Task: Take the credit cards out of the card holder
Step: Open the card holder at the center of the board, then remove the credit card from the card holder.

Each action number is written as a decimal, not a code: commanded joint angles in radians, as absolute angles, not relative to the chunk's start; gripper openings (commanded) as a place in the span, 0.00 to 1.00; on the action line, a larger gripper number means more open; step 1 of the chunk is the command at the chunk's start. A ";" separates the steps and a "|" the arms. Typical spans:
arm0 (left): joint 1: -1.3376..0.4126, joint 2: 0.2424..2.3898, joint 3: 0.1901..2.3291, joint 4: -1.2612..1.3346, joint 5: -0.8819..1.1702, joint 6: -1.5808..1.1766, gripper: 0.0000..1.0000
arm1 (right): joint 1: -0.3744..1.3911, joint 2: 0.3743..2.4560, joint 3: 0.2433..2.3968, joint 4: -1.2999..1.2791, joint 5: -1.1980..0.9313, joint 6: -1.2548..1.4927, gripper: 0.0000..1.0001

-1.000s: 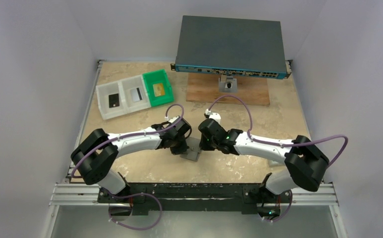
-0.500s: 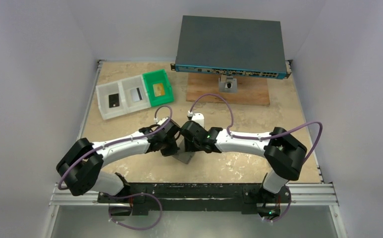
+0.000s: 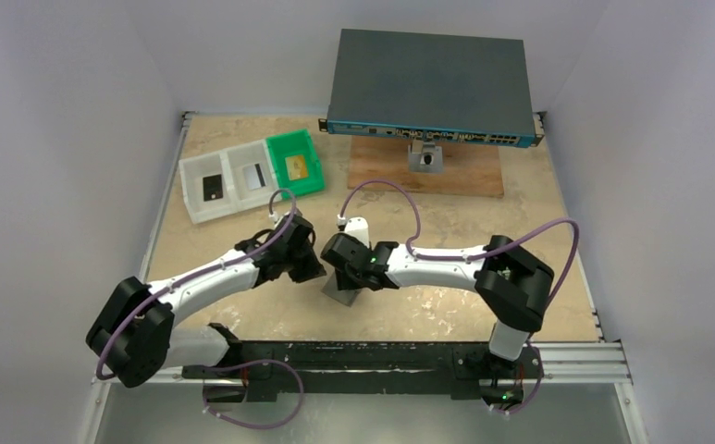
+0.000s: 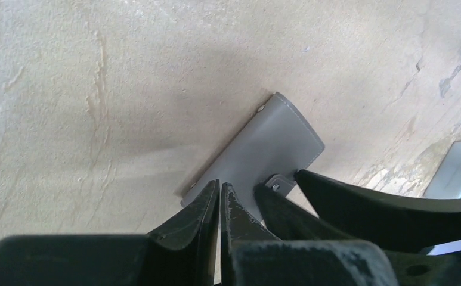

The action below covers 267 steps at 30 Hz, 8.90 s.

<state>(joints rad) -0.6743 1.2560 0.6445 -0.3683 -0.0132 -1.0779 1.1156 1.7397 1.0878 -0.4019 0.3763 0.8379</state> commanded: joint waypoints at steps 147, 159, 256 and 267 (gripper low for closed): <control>-0.848 1.227 0.901 -0.552 0.025 -0.989 0.14 | 0.957 1.450 1.074 -0.551 0.355 0.829 0.00; -0.849 1.371 0.898 -0.468 0.044 -0.999 0.12 | 0.944 1.477 0.932 -0.487 0.350 0.861 0.00; -0.861 1.608 0.853 -0.447 -0.030 -1.060 0.00 | 0.667 1.519 0.344 0.529 -0.340 1.002 0.32; -0.861 1.628 0.870 -0.472 -0.045 -1.070 0.00 | 0.660 1.500 0.309 0.608 -0.367 1.017 0.19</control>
